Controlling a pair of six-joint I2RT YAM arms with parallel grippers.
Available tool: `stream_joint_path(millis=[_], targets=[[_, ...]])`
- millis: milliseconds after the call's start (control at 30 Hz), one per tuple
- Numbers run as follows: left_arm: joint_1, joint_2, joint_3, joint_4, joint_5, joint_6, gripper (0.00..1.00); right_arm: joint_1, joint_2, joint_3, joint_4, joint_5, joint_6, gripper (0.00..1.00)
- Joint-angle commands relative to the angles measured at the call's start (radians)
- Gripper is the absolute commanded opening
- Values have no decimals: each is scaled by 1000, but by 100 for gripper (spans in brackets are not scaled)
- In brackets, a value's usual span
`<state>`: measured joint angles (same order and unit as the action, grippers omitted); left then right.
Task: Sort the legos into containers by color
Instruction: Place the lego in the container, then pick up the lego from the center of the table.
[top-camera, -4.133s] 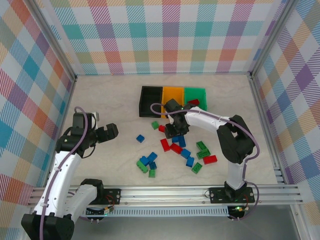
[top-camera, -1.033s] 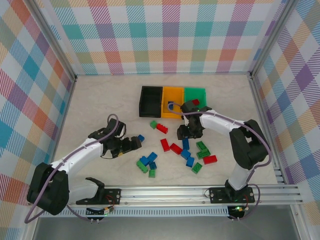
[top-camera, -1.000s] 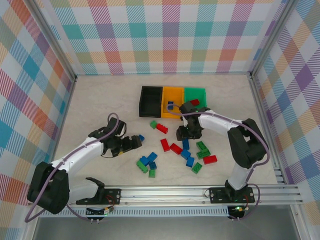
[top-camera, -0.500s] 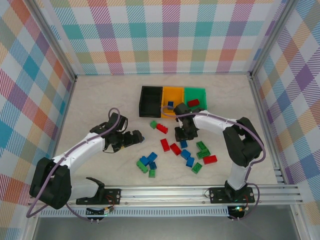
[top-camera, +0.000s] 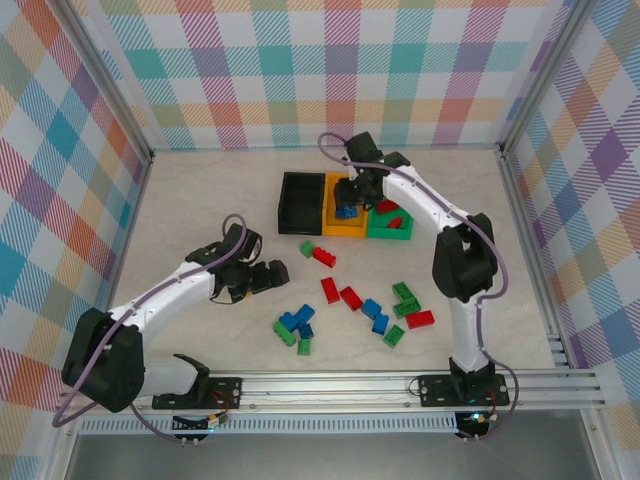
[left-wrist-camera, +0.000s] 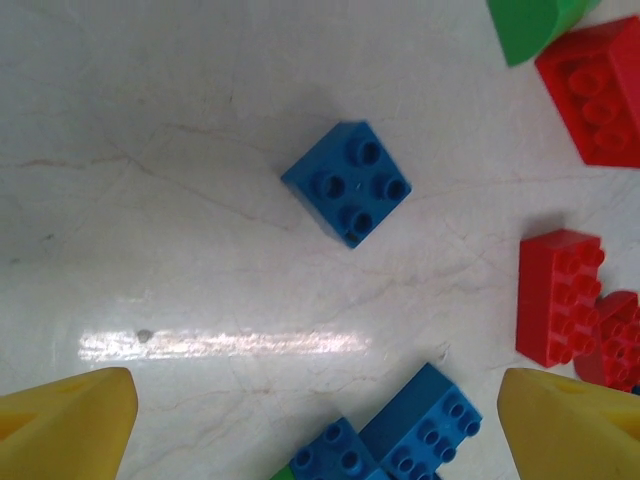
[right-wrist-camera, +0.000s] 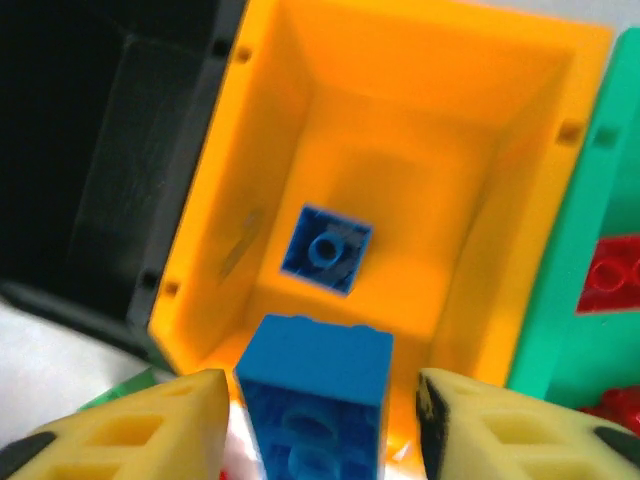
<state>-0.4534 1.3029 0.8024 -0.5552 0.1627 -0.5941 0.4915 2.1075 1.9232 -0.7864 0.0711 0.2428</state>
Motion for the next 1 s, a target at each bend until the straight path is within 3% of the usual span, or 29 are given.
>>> stream_joint_path(millis=[0,200,400,533,633,800,967], targets=[[-14,43,67,-28,-20,13,92,-5,45,79,-105,-12,-24,66],[-17,182,175,-81,-48,78,92,3,-111,-159,-8,-71,-4,67],[-39,354,303,-140,-64,145,75,14,-335,-455,54,-64,7,67],[-94,457,407,-250,-187,216,70,15,-471,-614,73,-21,19,67],[-115,502,431,-289,-263,247,69,15,-550,-700,82,3,26,67],[-119,552,435,-300,-292,268,66,13,-621,-787,105,5,48,67],[-120,568,435,-274,-270,267,54,14,-652,-837,132,5,74,67]])
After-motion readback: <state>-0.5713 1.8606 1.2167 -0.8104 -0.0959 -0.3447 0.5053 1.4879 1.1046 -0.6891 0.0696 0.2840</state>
